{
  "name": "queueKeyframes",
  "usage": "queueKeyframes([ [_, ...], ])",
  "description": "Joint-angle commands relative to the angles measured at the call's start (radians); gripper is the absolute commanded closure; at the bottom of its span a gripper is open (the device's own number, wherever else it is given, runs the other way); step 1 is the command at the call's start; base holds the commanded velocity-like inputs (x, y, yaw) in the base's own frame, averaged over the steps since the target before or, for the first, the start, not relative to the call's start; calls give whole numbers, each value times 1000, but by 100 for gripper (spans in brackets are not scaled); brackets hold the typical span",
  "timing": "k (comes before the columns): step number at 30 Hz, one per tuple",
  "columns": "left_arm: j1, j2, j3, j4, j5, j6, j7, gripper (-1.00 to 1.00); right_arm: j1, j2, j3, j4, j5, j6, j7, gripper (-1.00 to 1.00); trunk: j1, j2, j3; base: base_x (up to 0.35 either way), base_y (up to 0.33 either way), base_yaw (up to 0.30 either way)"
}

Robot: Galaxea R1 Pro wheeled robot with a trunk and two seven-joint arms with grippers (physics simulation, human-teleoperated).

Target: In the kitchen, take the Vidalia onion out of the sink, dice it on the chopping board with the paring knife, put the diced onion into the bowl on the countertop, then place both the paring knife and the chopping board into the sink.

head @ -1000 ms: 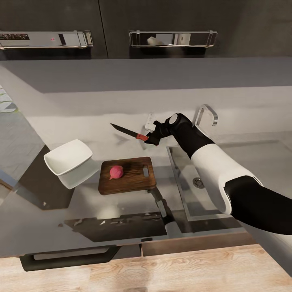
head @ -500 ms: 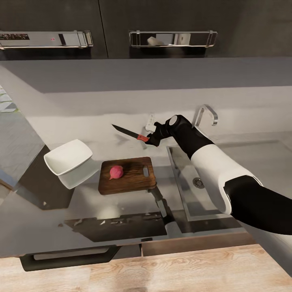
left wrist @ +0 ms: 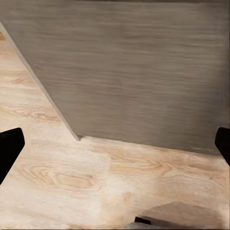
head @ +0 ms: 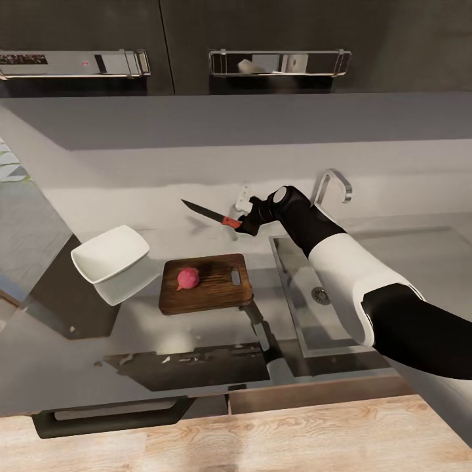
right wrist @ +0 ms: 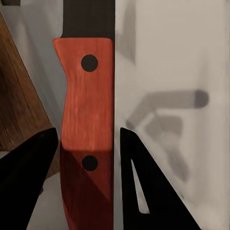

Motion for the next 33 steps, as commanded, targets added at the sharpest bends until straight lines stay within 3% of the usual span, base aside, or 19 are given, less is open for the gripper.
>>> queueKeyframes([
  [1, 0, 2, -10, 8, 0, 1, 10, -100, -1, 0, 1, -1, 3, 6, 3, 100, 1, -2, -2, 0, 0, 0],
  [4, 0, 2, -15, 36, 0, 4, 10, -100, -1, 0, 0, -2, 3, 6, -8, 100, 1, -2, -2, 0, 0, 0],
  [12, 1, -1, -17, 62, 1, 4, 11, -100, -1, 0, 1, -2, 3, 28, -148, 100, 1, -2, -2, 0, 0, 0],
  [22, 1, -4, -17, 72, 1, 3, 12, -100, 18, 0, 1, -4, 5, 33, -178, 100, 1, -2, -2, -19, 0, 0],
  [29, 1, -4, -17, 72, 1, 3, 12, -100, 19, 0, 3, -4, 5, 34, -203, 100, 1, -2, -2, -233, 0, 0],
  [33, 1, -4, -17, 73, 1, 3, 12, -100, 19, 0, 3, -6, 9, 52, -267, 100, 1, -2, -2, -332, 0, 0],
])
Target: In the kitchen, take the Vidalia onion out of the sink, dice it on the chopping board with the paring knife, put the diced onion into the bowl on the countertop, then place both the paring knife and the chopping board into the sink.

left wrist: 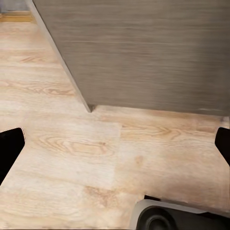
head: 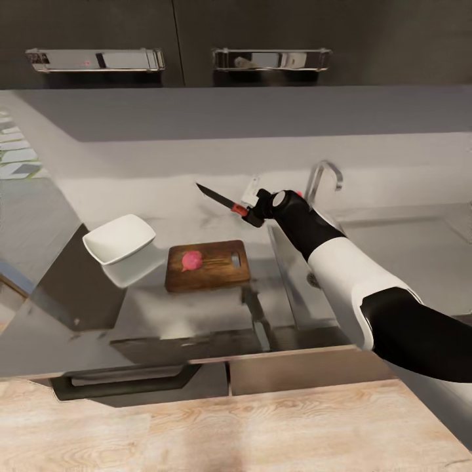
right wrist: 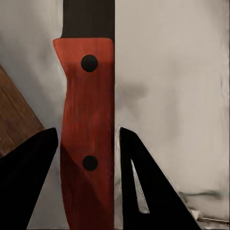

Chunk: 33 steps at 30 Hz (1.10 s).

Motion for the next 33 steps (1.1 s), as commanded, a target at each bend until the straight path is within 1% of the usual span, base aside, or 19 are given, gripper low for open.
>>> queueKeyframes([
  [1, 0, 1, -6, -2, 1, -1, 10, -100, -1, 0, 2, -1, 5, 18, -52, 100, 0, -2, -2, -336, 0, 0],
  [2, 0, 1, -6, -1, 1, 0, 10, -100, -1, 0, 2, -1, 5, 26, -95, 100, 0, -2, -2, -326, 0, 0],
  [3, 0, 1, -6, 5, 1, -1, 10, -100, 0, 0, 2, 1, 3, 40, -180, 100, 0, -2, -2, -258, 0, 0],
  [5, 0, -1, -6, 9, 1, -1, 10, -100, 2, 0, 3, 1, 3, 52, -264, 100, 0, -2, -2, -197, 0, 0],
  [9, 0, -16, -6, 27, 1, 0, 10, -100, 13, 0, 5, 1, -1, 83, -476, 100, 0, -2, -2, -58, 0, 0],
  [11, -1, -21, -5, 43, 1, -1, 10, -100, 40, 0, 6, 0, -14, 93, -572, 100, 0, -2, -2, -14, 0, 0],
  [13, 0, -30, -5, 52, 1, -1, 10, -100, 71, 0, 12, -1, -40, 97, -643, 100, 0, -2, -2, -5, 0, 0],
  [15, 0, -33, -5, 54, 1, -1, 10, -100, 81, 0, 34, -1, -48, 99, -665, 100, 0, -2, -2, -2, 0, 0],
  [16, 0, -34, -4, 55, 1, -1, 10, -100, 85, 0, 73, -1, -51, 101, -672, 100, 0, -2, -2, 0, 0, 0],
  [17, -1, -35, -4, 57, 1, 0, 10, -100, 87, 0, 134, -1, -53, 110, -677, 100, 0, -2, -2, 0, 0, 0],
  [19, 0, -36, -3, 69, 1, 0, 10, -100, 94, 0, 244, 0, -55, 180, -683, 100, 0, -2, -2, 0, 0, 0],
  [21, 0, -38, -3, 82, 1, 0, 10, -100, 126, 0, 298, -2, -55, 222, -697, 100, 0, -2, -2, 0, 0, 0],
  [22, 0, -38, -2, 86, 1, 0, 10, -100, 144, 0, 313, -6, -55, 233, -713, 100, 0, -2, -2, 0, 0, 0],
  [23, 0, -39, -2, 89, 1, 0, 10, -100, 166, 0, 329, -12, -56, 243, -757, 100, 0, -2, -2, 0, 0, 0],
  [26, -1, -43, -1, 91, 1, 0, 10, -100, 180, 0, 338, -17, -76, 248, -801, 100, 0, -2, -2, 0, 0, 0],
  [27, 0, -44, -1, 92, 1, 0, 10, -100, 182, 0, 339, -21, -92, 249, -808, 100, 0, -2, -2, 0, 0, 0],
  [29, 0, -44, -2, 91, 1, -1, 10, -100, 192, 0, 347, -27, -163, 248, -816, 100, 0, -2, -2, 0, 0, 0],
  [31, 0, -44, -3, 91, 1, -1, 10, -100, 198, 0, 374, -29, -187, 248, -817, 100, 0, -2, -2, 0, 0, 0],
  [33, 0, -44, -3, 91, 1, -1, 10, -100, 200, 0, 418, -37, -198, 249, -819, 100, 0, -2, -2, 0, 0, 0],
])
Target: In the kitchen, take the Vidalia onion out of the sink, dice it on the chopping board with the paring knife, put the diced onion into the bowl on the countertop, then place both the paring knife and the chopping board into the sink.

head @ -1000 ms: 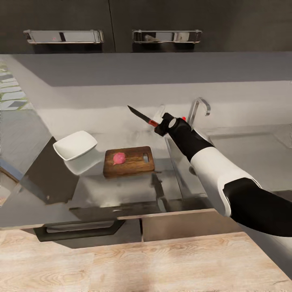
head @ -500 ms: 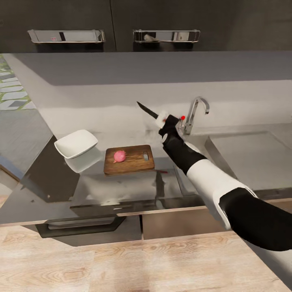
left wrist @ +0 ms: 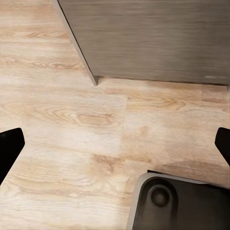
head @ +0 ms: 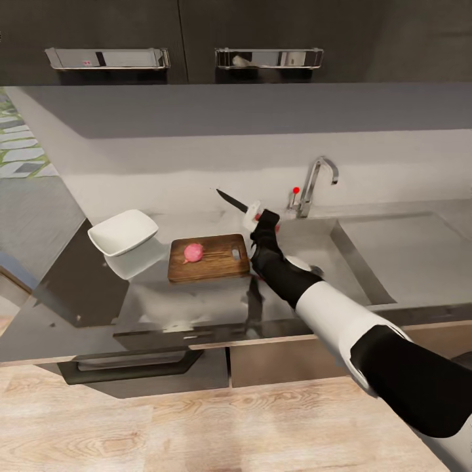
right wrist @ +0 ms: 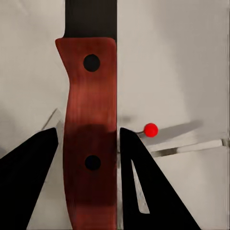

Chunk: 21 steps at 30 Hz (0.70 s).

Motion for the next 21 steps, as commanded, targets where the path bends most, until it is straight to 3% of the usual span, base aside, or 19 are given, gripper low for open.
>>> queueKeyframes([
  [1, 0, 1, -7, -3, 2, -1, 10, -100, -1, 0, 26, -11, 2, 9, -3, 100, 1, -2, -2, 0, 0, 0],
  [4, 0, 1, -8, -4, 2, -1, 10, -100, 19, 0, 76, -89, -46, 18, -6, 100, 1, -2, -2, 0, 38, 0],
  [9, 0, 1, -9, -4, 2, -1, 10, -100, 50, 0, 102, -172, -102, 21, -7, 100, 1, -2, -2, 0, 126, 0],
  [12, 0, 2, -9, -5, 2, -1, 10, -100, 53, 0, 128, -180, -108, 22, -7, 100, 1, -2, -2, 0, 145, 0],
  [15, 0, 1, -9, -5, 2, -1, 10, -100, 76, 0, 185, -183, -113, 22, -7, 100, 1, -2, -2, 0, 150, 0],
  [21, 0, 1, -9, -4, 2, -2, 10, -100, 109, 0, 201, -183, -115, 23, -7, 100, 1, -2, -2, 0, 119, 0],
])
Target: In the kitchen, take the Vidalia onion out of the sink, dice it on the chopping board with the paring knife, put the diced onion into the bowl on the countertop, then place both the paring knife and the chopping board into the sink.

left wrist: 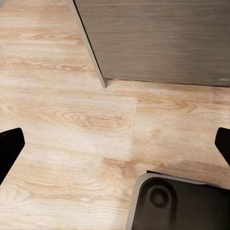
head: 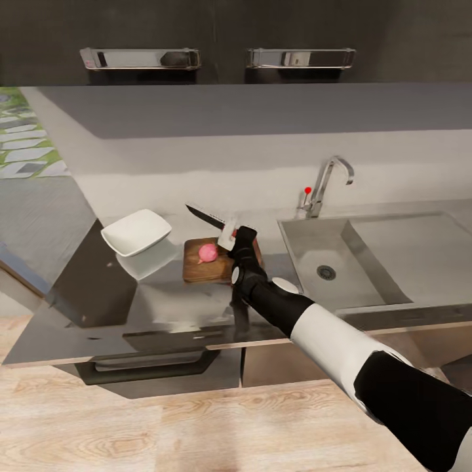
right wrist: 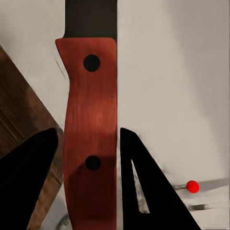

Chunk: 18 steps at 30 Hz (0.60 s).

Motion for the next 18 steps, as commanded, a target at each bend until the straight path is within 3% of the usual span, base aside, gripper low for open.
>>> queueKeyframes([
  [1, 0, 1, -7, -2, 2, -1, 10, -100, 8, 0, 5, 0, 7, 9, -2, 100, 1, -2, -1, 0, 25, 0],
  [14, 0, 0, -7, 0, 2, -1, 10, -100, 56, 0, 7, 1, 7, 9, -2, 100, 1, -2, -1, 0, 3, 0],
  [18, 0, 0, -7, 0, 2, 0, 10, -100, 75, 0, 38, 0, 7, 9, -2, 100, 1, -2, -1, -15, 51, 0],
])
